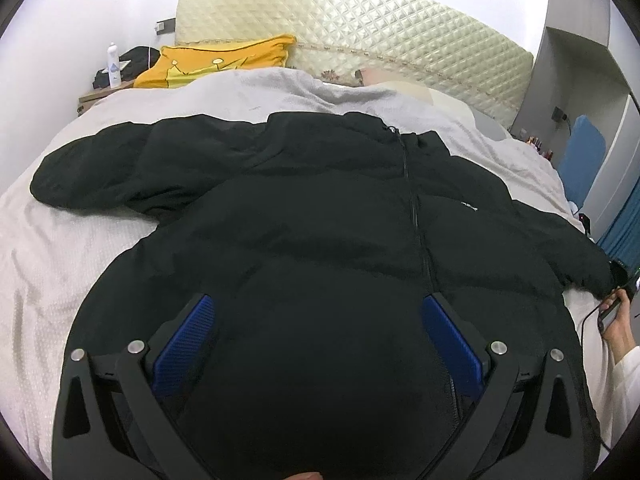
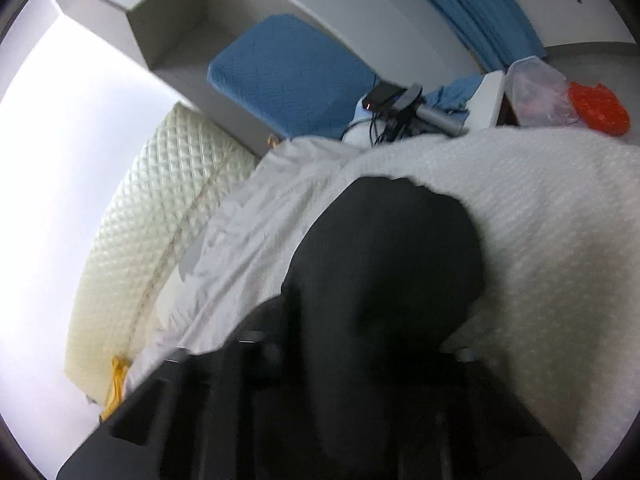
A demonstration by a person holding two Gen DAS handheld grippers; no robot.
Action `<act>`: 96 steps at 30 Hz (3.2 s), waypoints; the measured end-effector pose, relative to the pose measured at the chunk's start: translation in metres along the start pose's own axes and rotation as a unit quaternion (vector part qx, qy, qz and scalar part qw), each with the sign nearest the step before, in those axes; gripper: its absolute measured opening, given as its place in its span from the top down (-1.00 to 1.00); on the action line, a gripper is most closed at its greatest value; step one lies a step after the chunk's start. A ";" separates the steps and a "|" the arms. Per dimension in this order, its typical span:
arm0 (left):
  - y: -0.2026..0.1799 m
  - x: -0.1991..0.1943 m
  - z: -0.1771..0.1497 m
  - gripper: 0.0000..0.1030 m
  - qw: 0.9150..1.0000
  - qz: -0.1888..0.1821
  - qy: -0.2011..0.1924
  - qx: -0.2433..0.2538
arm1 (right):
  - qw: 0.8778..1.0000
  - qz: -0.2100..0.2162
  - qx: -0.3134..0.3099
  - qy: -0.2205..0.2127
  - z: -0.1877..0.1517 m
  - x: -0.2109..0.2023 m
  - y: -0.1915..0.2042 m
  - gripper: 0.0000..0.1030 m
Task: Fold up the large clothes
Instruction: 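Grasp the sleeve cuff with the right gripper and lift it, then carry the held sleeve across the jacket body toward the other sleeve, then lower the sleeve onto the jacket body and open the right gripper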
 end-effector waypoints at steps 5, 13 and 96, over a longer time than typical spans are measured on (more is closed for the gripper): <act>-0.005 -0.015 0.003 -1.00 0.998 0.038 -0.021 0.035 | 0.999 -0.019 -0.016 -0.032 0.019 -0.040 0.018 0.89; -0.014 -0.055 0.014 -1.00 0.999 0.019 -0.013 0.043 | 0.994 -0.026 -0.088 -0.063 0.039 -0.109 0.108 0.91; 0.118 -0.123 0.006 -1.00 0.995 0.076 -0.057 -0.029 | 0.841 0.154 -0.464 0.231 -0.489 -0.075 0.473 0.01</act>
Point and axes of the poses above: each gripper's, at about its wrist camera, not at the fingertips, and x roughly the way its jaws point, y to its left, z to its top, the point moved 2 cm from there along x, roughly the way its jaws point, and after that the axes turned 6 degrees about y, right-handed, at the moved point
